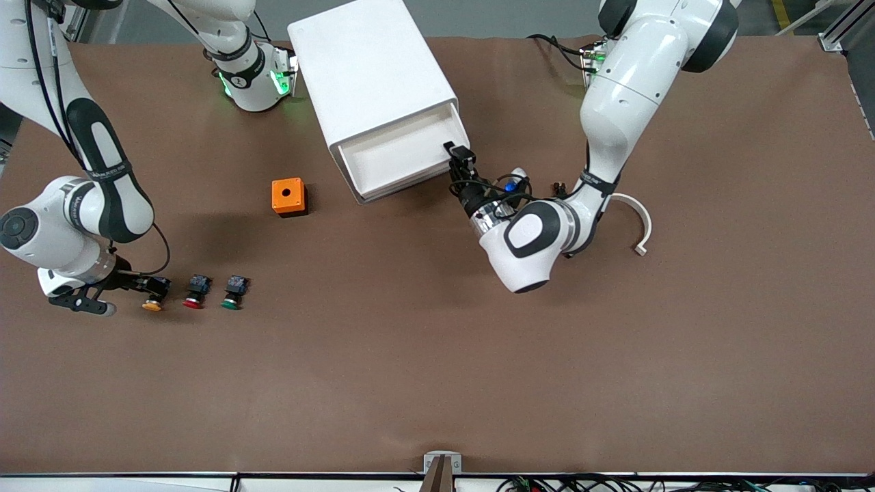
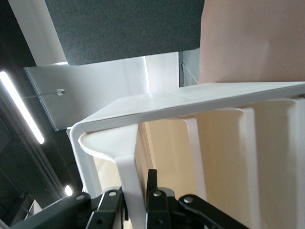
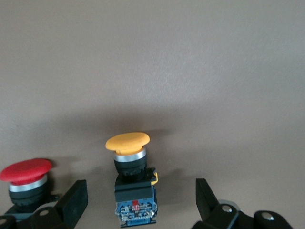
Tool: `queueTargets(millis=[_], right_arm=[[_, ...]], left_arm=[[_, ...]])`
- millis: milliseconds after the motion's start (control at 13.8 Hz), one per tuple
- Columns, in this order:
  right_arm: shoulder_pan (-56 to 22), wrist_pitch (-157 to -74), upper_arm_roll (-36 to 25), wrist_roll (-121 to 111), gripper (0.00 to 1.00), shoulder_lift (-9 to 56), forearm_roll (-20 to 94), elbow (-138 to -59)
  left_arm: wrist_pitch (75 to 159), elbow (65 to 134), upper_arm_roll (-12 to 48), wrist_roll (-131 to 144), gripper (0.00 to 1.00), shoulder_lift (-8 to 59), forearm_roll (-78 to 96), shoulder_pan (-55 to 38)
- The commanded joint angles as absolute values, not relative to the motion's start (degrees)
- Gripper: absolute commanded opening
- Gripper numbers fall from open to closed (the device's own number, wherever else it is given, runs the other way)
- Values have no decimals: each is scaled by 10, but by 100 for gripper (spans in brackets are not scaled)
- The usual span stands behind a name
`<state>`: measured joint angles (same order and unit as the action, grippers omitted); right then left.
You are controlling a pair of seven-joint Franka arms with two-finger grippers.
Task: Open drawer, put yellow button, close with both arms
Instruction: 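Pull the drawer open with the left gripper while the right gripper grasps the yellow button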
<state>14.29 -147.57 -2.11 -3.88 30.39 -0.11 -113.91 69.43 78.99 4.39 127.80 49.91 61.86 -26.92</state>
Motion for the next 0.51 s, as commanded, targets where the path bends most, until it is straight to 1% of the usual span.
queueTargets(millis=[0,363,435], right_arm=[[148,-1481,-14,-31,100,313,-1,-1147],[147,-1497,-14,-31,100,315,-1,-1153],[146,-1495,-14,-31,93,315,-1,-1154]], left_arm=[[701,771,29,1269,14,509,619,-257],[707,766,17,1268,16,509,616,-236],[708,766,13,1267,16,509,616,-236]])
